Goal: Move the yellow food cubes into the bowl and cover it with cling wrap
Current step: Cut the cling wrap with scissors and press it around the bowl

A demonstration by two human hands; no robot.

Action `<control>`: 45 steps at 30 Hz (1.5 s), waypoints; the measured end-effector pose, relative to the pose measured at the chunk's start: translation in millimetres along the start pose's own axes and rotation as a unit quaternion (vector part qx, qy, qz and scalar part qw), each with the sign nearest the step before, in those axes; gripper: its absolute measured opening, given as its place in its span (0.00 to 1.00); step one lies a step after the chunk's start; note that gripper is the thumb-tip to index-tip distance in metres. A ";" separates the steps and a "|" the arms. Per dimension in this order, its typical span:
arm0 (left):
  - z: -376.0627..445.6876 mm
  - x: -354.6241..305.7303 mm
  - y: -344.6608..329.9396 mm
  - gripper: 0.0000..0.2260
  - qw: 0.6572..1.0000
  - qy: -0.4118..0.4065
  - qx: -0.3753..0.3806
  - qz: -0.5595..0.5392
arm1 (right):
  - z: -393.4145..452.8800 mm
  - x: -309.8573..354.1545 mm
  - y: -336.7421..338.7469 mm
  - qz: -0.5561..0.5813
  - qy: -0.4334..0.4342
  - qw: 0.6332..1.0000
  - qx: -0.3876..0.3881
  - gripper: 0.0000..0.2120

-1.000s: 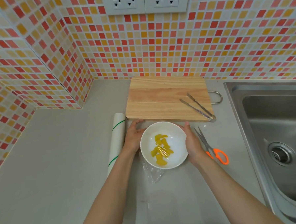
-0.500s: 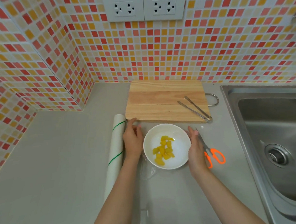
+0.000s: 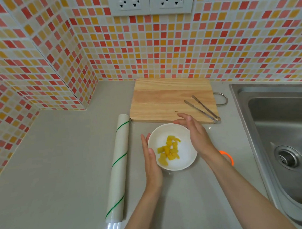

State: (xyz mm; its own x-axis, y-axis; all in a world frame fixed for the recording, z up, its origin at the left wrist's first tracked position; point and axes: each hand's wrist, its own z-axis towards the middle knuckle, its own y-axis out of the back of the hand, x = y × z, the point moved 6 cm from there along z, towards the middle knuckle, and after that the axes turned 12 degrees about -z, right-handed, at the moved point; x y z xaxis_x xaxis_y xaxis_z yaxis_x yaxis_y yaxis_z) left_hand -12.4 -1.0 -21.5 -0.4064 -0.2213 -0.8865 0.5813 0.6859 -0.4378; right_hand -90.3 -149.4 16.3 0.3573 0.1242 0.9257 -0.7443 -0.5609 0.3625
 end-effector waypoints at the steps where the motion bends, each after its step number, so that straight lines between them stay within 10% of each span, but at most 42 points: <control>1: 3.4 0.7 -0.1 0.23 1.000 0.007 -0.012 -0.011 | 1.0 -2.3 0.2 0.011 -0.015 1.000 0.001 0.18; 11: 16.9 -1.9 -3.8 0.17 0.973 0.008 -0.210 -0.090 | -7.6 -38.4 -15.0 0.292 -0.170 0.941 0.021 0.30; 15: 13.5 0.2 -3.3 0.19 0.968 -0.001 -0.229 -0.106 | -13.5 -45.4 0.4 0.281 -0.186 0.929 -0.154 0.30; 20: 4.5 4.8 -4.8 0.21 0.975 -0.016 -0.202 -0.091 | -58.4 -41.9 5.1 0.247 -0.140 0.916 -0.284 0.24; 33: 0.1 -1.6 19.5 0.22 0.984 -0.014 -0.170 0.055 | -31.2 -35.3 6.5 0.216 -0.126 0.949 -0.191 0.25; 40: 73.0 -16.4 -13.2 0.22 0.996 0.048 0.060 0.040 | -80.8 -30.3 -10.2 0.224 -0.074 0.929 -0.286 0.28; 45: 60.4 -2.0 -15.7 0.25 0.997 0.063 0.051 -0.004 | -69.7 -31.1 -22.3 0.218 -0.083 0.928 -0.290 0.23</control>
State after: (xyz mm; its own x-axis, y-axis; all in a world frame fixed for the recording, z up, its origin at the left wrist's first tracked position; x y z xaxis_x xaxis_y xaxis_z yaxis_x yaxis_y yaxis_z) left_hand 21.9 -53.2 -21.9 -0.4936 -0.1329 -0.8595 0.6434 0.6091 -0.4637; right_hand -124.2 -83.6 -13.0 -0.0035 -0.1660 0.9861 -0.9999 0.0126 -0.0014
